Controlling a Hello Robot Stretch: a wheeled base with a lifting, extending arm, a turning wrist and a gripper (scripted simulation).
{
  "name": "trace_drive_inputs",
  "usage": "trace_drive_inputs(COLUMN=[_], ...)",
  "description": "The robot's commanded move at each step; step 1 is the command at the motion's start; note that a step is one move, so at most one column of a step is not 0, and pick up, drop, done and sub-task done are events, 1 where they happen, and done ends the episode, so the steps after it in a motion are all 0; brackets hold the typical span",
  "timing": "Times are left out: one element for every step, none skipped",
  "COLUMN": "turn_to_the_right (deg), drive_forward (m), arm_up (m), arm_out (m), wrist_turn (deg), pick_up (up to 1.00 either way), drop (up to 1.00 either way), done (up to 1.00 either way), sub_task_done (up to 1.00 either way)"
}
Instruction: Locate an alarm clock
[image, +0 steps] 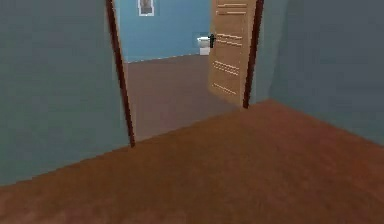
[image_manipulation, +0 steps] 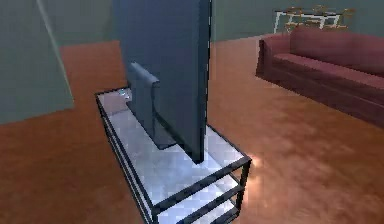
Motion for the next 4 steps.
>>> trace_drive_inputs(turn_to_the_right=[0.0, 0.0, 0.0, 0.0], drive_forward=[1.0, 1.0, 1.0, 0.05], arm_up=[0.0, 0.0, 0.0, 0.0], arm_out=[0.0, 0.0, 0.0, 0.0], wrist_turn=[0.0, 0.0, 0.0, 0.0], pick_up=[0.0, 0.0, 0.0, 0.0], drop=[0.0, 0.0, 0.0, 0.0], done=[0.0, 0.0, 0.0, 0.0], sub_task_done=[0.0, 0.0, 0.0, 0.0])
